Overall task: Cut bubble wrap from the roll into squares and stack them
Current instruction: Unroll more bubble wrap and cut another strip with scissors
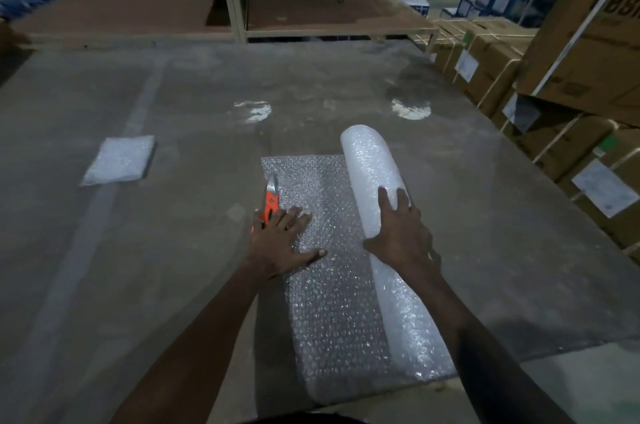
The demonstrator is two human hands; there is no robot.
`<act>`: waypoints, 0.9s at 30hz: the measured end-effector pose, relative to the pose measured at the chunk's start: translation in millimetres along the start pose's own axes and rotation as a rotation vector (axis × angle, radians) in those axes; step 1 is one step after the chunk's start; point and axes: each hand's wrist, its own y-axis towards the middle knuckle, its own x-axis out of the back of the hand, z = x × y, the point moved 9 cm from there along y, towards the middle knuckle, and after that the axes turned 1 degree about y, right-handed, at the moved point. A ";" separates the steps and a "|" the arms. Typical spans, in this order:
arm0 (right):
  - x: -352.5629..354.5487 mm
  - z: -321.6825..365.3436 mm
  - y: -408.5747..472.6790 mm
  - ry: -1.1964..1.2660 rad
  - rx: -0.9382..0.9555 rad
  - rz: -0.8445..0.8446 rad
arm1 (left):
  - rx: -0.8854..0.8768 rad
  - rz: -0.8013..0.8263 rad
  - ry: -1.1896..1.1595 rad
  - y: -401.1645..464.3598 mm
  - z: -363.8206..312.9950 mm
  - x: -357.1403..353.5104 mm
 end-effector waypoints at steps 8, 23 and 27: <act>-20.5 61.2 -14.2 0.008 -0.006 -0.009 | -0.039 0.041 0.063 -13.8 68.1 9.5; -15.8 14.0 -3.5 0.087 0.017 0.061 | -0.065 -0.063 -0.099 -26.5 13.5 -27.7; -2.6 -6.8 -4.1 0.104 0.034 0.010 | -0.079 -0.076 -0.082 -25.2 16.0 -29.5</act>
